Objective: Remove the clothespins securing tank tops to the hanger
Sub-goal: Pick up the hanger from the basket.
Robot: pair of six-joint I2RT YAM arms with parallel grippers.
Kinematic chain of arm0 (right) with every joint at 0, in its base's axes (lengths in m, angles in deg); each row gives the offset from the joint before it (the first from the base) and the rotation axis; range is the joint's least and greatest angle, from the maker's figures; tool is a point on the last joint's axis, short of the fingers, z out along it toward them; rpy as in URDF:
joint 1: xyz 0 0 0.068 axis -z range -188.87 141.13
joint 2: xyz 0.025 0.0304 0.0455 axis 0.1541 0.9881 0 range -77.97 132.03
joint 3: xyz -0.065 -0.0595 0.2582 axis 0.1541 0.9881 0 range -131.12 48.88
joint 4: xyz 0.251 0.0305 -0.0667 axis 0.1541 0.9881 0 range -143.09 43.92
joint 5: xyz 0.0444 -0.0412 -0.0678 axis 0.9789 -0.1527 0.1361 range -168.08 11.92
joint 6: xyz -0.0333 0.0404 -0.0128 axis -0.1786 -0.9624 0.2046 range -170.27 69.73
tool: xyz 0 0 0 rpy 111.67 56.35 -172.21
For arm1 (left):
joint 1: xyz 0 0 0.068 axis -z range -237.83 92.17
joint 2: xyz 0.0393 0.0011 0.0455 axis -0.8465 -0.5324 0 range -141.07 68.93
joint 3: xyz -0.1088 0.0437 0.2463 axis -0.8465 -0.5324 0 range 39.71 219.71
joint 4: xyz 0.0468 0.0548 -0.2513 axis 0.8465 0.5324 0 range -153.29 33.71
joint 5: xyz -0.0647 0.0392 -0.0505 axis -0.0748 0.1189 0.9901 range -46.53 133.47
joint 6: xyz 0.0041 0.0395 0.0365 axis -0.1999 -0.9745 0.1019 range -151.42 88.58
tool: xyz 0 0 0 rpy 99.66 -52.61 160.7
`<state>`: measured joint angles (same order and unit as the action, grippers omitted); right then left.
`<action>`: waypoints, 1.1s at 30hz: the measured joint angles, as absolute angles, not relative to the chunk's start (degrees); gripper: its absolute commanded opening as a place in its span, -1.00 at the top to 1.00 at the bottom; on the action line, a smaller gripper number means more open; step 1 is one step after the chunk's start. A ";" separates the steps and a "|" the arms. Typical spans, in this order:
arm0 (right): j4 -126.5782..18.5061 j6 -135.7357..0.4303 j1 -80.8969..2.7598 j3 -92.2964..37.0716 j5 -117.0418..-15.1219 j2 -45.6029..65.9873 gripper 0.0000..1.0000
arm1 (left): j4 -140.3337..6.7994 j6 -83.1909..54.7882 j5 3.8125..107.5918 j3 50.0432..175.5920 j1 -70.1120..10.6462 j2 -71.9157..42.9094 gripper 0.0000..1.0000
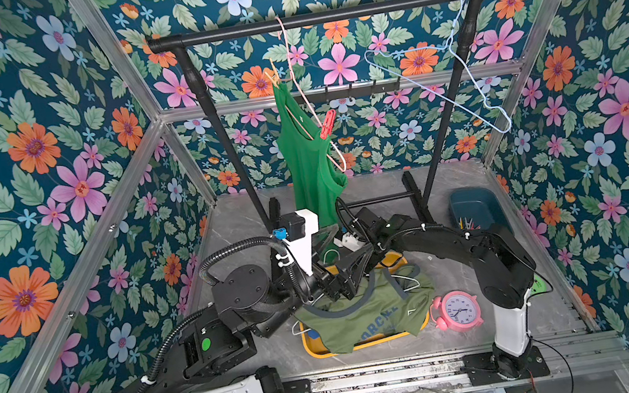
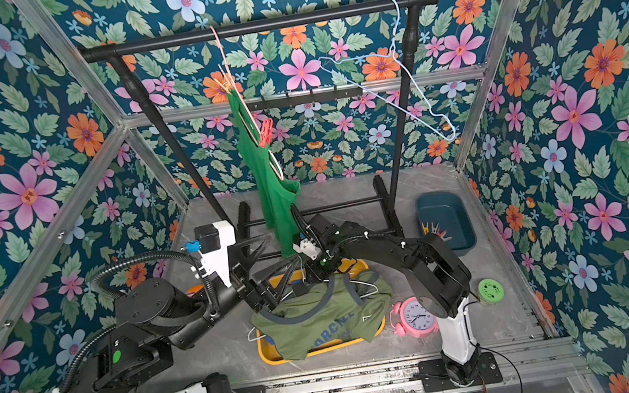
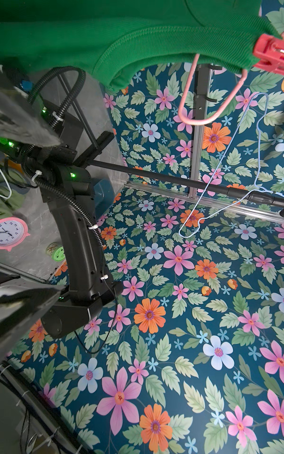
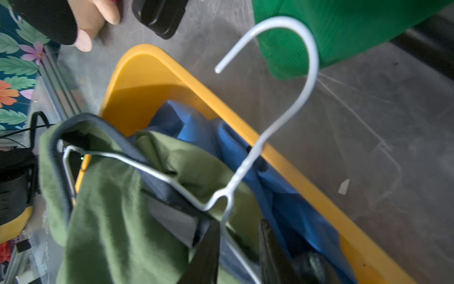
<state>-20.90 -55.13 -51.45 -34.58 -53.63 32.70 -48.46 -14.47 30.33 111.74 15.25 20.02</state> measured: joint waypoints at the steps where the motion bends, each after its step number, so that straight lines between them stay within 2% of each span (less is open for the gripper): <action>1: -20.77 -54.87 -51.70 -34.65 -53.68 33.09 0.43 | -48.46 -14.45 30.33 111.74 15.25 20.02 -0.84; 6: -20.09 -53.58 -53.20 -34.43 -54.60 33.57 0.51 | -48.46 -14.23 30.35 111.68 15.25 20.24 -0.84; 13: -20.03 -52.66 -53.68 -32.27 -55.78 31.28 0.90 | -48.46 -13.84 30.83 111.70 15.25 20.28 -0.84; 16: -20.05 -52.90 -53.64 -32.31 -55.75 31.26 0.96 | -48.48 -13.84 30.85 111.87 15.25 20.06 -0.84; 23: -21.67 -52.86 -53.68 -31.02 -56.52 29.18 1.00 | -48.48 -13.82 31.07 112.27 15.25 19.69 -0.84; 33: -27.68 -51.63 -53.64 -22.80 -61.31 12.79 1.00 | -48.76 -13.64 31.11 112.11 15.25 20.17 -0.82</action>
